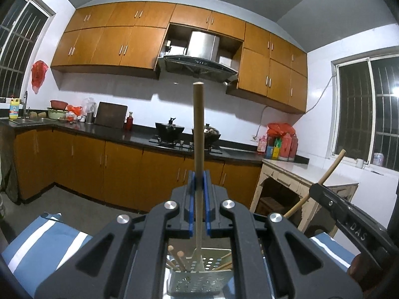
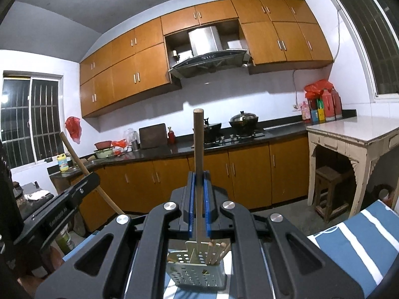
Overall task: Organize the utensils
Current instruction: 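Lower the chopsticks into the green holder and open both grippers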
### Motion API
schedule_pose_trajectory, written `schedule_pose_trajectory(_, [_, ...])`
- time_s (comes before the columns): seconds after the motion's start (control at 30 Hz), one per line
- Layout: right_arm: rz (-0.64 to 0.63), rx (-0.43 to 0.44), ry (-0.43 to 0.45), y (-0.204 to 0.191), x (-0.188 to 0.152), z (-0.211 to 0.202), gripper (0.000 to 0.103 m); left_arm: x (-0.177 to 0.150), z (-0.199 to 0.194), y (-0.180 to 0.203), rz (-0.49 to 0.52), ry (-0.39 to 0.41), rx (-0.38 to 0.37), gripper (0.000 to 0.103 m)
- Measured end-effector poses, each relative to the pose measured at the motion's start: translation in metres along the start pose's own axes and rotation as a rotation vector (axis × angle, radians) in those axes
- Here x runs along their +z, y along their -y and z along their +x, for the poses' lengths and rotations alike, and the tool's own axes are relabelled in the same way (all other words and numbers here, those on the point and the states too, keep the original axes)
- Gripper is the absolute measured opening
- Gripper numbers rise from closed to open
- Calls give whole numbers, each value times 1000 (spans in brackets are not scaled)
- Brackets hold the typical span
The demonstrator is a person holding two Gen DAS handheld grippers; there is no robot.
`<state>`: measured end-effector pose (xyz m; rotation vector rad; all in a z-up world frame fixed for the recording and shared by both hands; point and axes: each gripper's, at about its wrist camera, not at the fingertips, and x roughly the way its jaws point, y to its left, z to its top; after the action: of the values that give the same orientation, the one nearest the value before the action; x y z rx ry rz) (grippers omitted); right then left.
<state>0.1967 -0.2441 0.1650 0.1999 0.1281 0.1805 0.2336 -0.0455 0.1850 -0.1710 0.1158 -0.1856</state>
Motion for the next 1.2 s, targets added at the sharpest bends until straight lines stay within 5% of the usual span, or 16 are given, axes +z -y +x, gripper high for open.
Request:
schedule_pose_trajectory(0.47, [-11,-11,-69,0,-24,25,7,-21,41,-5,6,-60,9,8])
schedule_pose_trajectory(1.2, [-19,-23,-106,-3,-32,39,8,-31,53,-7,9,-100,9,8])
